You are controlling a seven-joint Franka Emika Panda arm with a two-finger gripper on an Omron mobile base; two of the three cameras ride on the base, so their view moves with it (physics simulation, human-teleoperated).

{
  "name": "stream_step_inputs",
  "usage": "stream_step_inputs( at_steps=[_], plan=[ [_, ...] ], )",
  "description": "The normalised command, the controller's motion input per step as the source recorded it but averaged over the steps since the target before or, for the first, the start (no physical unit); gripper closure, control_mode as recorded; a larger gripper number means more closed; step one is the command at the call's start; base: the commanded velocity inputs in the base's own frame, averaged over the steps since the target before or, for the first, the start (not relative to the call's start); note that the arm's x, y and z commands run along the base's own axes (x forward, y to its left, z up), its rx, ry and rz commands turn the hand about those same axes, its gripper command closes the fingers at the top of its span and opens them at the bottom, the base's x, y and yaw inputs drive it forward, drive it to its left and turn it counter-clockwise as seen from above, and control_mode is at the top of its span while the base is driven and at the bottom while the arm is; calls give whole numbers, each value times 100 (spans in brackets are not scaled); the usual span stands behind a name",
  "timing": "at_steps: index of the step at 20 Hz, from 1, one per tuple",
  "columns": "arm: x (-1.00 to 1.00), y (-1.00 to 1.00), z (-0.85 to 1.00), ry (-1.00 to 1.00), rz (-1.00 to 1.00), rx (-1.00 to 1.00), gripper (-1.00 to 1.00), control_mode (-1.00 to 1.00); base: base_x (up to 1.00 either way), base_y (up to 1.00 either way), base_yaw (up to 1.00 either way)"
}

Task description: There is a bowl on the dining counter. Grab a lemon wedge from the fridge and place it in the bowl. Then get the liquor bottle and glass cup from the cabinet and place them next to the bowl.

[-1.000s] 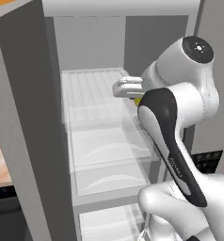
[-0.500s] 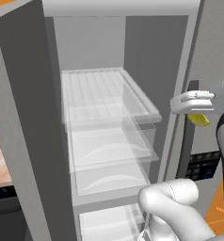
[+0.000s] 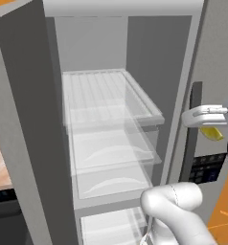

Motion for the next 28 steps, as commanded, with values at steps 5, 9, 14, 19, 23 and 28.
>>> stream_step_inputs(
  at_steps=[5, 9, 14, 19, 23, 28],
  plan=[
    [-3, -2, 0, 0, -6, 0, 100, 100, -9, -1, -1],
    [0, 0, 0, 0, 0, 0, 100, 100, -96, -9, -4],
    [0, 0, 0, 0, 0, 0, 100, 100, -100, 0, -2],
    [0, 0, 0, 0, 0, 0, 100, 100, -57, 0, 4],
    [0, 0, 0, 0, 0, 0, 100, 100, -1, 0, 38],
    [0, 0, 0, 0, 0, 0, 100, 100, 0, 0, 51]
  ],
)
